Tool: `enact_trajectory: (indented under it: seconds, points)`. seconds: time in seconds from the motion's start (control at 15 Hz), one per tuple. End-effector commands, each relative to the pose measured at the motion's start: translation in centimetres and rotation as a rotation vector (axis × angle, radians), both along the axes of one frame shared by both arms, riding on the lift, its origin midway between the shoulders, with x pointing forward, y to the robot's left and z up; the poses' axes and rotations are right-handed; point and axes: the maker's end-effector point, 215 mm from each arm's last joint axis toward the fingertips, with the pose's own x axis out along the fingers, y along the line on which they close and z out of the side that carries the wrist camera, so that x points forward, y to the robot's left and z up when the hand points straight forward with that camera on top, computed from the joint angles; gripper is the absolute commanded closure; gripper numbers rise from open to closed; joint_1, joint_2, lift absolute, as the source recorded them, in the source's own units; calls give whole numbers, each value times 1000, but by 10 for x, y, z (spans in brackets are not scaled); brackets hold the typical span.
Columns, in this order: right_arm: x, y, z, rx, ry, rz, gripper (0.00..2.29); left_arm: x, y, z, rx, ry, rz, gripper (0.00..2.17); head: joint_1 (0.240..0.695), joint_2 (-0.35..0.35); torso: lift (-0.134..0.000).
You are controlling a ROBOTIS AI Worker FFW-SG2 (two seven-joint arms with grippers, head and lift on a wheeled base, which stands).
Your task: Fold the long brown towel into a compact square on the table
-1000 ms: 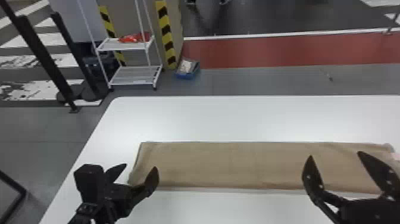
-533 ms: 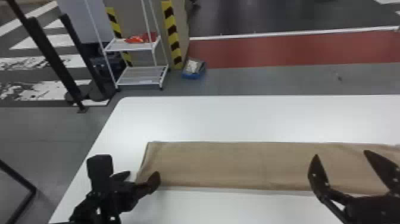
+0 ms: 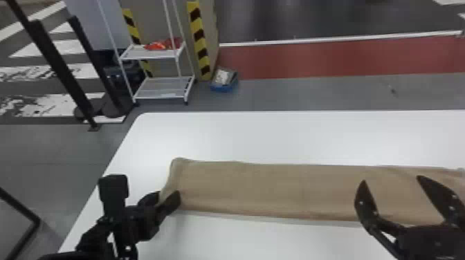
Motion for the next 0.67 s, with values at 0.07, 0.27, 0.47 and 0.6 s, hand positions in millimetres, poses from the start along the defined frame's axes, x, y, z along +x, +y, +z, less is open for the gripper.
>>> enact_trajectory:
  seconds: [0.07,0.27,0.47,0.6]
  points:
    - [1,-1,-4,8,11,-5,43,-2,11,25,19,-65,-5,2145,695,175,-125]
    - [2,-1,-9,9,23,-6,43,-7,0,33,-36,-74,-82,2145,695,175,-125]
    - [1,0,-10,8,23,-4,43,-10,1,26,-35,-61,-79,2145,695,172,-125]
    - [0,-1,-11,8,26,-5,46,-11,0,27,-32,-66,-81,2145,695,175,-125]
